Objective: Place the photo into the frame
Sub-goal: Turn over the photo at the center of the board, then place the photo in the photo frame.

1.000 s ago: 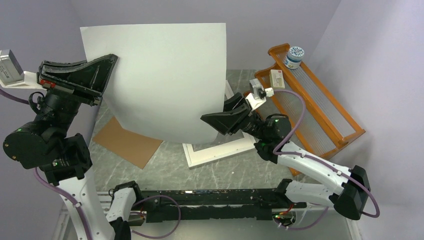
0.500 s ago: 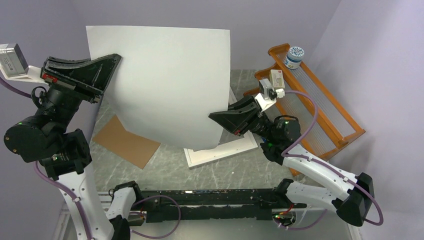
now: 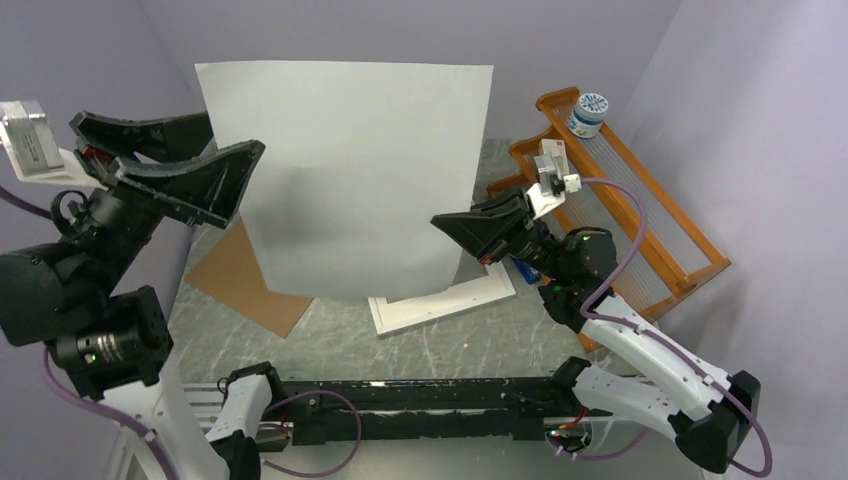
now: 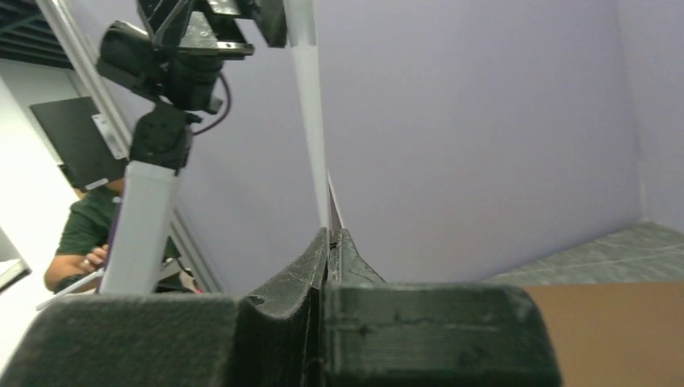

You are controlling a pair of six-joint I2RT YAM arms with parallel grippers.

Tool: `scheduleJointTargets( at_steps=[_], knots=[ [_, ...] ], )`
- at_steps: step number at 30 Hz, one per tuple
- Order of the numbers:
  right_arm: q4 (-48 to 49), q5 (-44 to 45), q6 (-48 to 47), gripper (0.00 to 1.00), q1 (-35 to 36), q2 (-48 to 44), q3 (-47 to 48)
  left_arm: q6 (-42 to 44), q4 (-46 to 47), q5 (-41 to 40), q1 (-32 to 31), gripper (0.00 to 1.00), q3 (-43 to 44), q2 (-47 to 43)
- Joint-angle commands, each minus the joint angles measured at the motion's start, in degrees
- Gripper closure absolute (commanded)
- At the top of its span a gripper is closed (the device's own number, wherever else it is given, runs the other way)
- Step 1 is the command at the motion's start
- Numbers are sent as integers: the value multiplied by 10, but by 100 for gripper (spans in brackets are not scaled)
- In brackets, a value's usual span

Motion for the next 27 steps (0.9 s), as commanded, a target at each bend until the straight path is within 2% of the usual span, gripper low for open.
scheduleJointTargets(
  at_steps=[1,7,10,15,18,21,27],
  knots=[
    [-98,12,-65,100,-17,-43,39,137,-145,-22,-1,6,39,-11],
    [-251,65,-135,100,-28,-57,86,186,-222,-60,-1,6,2,-33],
    [-348,105,-162,100,-33,-40,127,201,-298,-104,-1,6,-23,-34],
    [-501,139,-179,100,-42,35,226,209,-400,-196,-1,8,-100,-37],
    [-568,140,-177,100,-46,93,286,194,-415,-228,-1,10,-167,-43],
    [-621,128,-175,100,-48,146,347,180,-421,-228,-1,10,-238,-40],
    [-721,98,-172,100,-57,221,446,182,-392,-159,-1,15,-355,-8]
  ],
)
